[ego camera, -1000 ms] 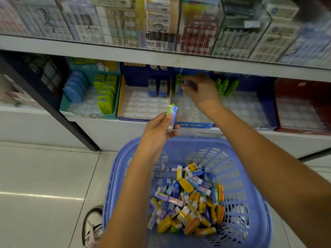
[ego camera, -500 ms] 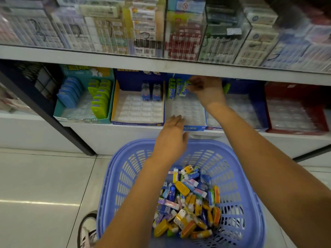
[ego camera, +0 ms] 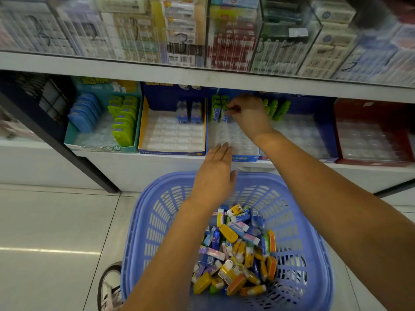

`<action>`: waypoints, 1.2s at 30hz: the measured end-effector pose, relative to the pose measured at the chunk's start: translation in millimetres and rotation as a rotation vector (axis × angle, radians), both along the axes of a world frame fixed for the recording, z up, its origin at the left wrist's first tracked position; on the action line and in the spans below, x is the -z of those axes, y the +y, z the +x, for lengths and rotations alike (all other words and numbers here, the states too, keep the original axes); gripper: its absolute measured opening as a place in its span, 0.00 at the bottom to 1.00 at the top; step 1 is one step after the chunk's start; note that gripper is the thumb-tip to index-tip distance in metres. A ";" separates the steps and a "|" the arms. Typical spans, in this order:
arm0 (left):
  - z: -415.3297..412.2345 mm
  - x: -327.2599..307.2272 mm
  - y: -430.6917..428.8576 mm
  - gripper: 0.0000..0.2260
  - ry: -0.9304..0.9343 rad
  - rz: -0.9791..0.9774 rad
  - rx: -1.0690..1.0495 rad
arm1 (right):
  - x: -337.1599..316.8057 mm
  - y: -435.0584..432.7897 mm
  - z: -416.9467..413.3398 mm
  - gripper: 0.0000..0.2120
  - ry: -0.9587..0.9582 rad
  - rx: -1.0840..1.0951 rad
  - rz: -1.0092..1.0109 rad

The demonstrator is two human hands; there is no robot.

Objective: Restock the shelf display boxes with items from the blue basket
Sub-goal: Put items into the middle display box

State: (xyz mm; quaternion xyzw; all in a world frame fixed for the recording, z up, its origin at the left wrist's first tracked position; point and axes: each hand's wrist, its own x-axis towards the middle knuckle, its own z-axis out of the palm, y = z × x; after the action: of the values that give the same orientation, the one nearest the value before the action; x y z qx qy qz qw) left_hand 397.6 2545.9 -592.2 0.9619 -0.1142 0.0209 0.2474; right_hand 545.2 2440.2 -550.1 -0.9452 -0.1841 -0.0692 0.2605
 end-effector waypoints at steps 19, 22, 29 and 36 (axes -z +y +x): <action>-68.2 112.2 -31.4 0.14 0.512 -0.127 0.035 | 118.4 -68.8 -185.4 0.12 0.902 0.073 -0.407; -73.2 142.9 -26.5 0.18 0.636 -0.054 0.097 | 150.2 -72.7 -203.5 0.11 0.984 -0.006 -0.577; -64.8 182.2 -27.9 0.25 0.675 0.111 0.186 | 165.7 -87.8 -217.8 0.11 1.134 -0.144 -0.564; -66.8 183.5 -25.4 0.12 0.667 -0.054 -0.002 | 179.3 -75.7 -246.9 0.22 0.993 -0.438 -0.420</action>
State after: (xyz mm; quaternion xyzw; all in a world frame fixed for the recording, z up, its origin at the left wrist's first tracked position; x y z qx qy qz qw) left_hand 330.8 2520.5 -775.6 0.9090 -0.0252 -0.2916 0.2966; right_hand 298.3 2364.5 -729.4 -0.8356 -0.2411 0.4759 0.1307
